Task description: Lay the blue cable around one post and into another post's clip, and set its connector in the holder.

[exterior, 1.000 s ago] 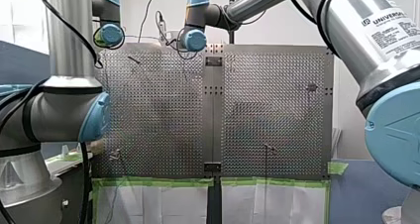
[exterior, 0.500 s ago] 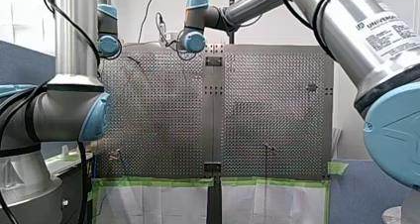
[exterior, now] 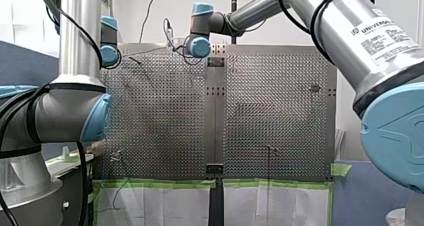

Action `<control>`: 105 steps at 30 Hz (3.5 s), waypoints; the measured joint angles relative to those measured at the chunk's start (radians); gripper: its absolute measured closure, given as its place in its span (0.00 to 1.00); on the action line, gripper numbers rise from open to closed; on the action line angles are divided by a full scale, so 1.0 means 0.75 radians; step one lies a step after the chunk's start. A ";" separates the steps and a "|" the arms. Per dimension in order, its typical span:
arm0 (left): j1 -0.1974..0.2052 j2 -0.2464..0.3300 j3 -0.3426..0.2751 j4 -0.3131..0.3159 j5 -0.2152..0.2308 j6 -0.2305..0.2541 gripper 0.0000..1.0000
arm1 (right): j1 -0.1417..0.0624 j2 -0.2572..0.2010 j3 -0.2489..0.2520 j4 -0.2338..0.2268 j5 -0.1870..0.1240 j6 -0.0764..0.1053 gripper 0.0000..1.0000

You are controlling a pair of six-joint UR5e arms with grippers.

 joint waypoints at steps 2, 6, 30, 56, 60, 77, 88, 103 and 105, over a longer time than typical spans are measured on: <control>0.003 -0.007 0.000 0.004 0.008 0.001 0.00 | -0.008 0.006 0.000 0.007 0.000 0.002 1.00; 0.007 -0.045 0.003 0.009 0.032 0.005 0.00 | -0.017 0.017 0.000 0.017 0.001 0.004 1.00; -0.008 -0.084 -0.019 -0.001 0.083 -0.018 0.00 | -0.024 0.065 0.005 0.126 0.064 0.004 1.00; -0.060 -0.083 -0.062 0.005 0.094 -0.021 0.00 | -0.033 0.076 0.081 0.214 0.118 0.015 1.00; -0.060 -0.083 -0.063 0.005 0.092 -0.030 0.00 | -0.045 0.076 0.137 0.162 0.135 0.046 1.00; -0.053 -0.084 -0.063 0.008 0.105 -0.082 0.00 | -0.108 0.077 0.370 -0.070 0.318 0.138 1.00; -0.054 -0.083 -0.063 0.006 0.106 -0.094 0.00 | -0.134 0.081 0.518 -0.217 0.459 0.197 1.00; -0.059 -0.083 -0.062 0.007 0.106 -0.091 0.00 | -0.160 0.225 0.719 -0.419 0.654 0.298 1.00; -0.059 -0.083 -0.062 0.007 0.106 -0.091 0.00 | -0.174 0.253 0.747 -0.447 0.678 0.324 1.00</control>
